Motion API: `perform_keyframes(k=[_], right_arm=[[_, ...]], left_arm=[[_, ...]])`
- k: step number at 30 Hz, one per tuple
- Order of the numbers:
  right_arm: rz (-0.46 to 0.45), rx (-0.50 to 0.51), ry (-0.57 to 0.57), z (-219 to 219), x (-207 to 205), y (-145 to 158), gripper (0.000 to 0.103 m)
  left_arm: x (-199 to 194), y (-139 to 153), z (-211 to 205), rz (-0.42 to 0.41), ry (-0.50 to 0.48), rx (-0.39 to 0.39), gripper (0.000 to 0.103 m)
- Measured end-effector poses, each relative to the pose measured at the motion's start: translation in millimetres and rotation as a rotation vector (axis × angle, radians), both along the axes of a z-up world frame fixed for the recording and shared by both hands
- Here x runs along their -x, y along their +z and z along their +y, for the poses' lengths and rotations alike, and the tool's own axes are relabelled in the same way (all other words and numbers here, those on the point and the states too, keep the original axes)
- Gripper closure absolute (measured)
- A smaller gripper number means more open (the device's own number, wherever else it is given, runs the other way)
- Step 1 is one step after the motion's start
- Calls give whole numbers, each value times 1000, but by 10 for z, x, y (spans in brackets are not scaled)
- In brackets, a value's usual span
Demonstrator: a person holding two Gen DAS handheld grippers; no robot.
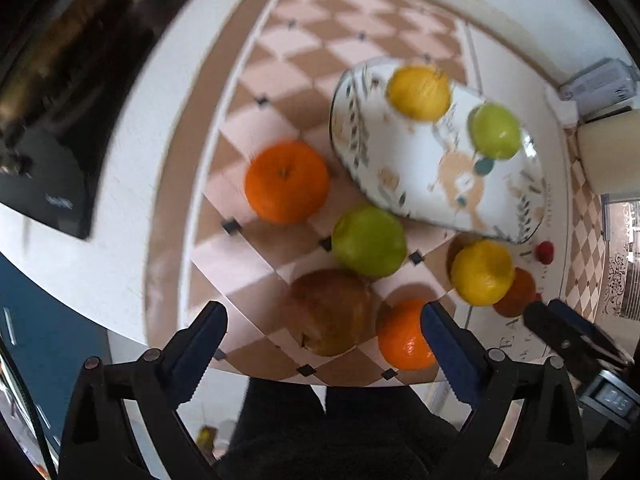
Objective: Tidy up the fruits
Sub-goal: 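Grasp the brown pear with the left tool while the right tool grasps a lemon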
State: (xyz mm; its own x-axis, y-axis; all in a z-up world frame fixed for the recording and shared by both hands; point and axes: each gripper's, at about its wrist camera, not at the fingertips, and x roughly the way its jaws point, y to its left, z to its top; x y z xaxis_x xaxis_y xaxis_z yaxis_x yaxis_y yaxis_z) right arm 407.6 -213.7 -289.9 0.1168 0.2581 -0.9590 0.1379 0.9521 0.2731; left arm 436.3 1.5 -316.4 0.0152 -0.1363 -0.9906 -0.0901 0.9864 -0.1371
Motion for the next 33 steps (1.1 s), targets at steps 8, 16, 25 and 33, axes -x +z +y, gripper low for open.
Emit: perform_keyframes(k=[8, 16, 25, 33], right_arm=[[-5, 39, 82, 169, -163, -140, 29], [38, 134, 169, 370, -342, -453, 29], [68, 178, 214, 451, -383, -764, 37], [90, 123, 216, 541, -337, -823, 37]], left_arm=[[35, -489, -68, 116, 13, 104, 12], [92, -535, 67, 79, 12, 45, 38], [86, -618, 240, 103, 47, 62, 37], [114, -731, 183, 105, 59, 76, 38]])
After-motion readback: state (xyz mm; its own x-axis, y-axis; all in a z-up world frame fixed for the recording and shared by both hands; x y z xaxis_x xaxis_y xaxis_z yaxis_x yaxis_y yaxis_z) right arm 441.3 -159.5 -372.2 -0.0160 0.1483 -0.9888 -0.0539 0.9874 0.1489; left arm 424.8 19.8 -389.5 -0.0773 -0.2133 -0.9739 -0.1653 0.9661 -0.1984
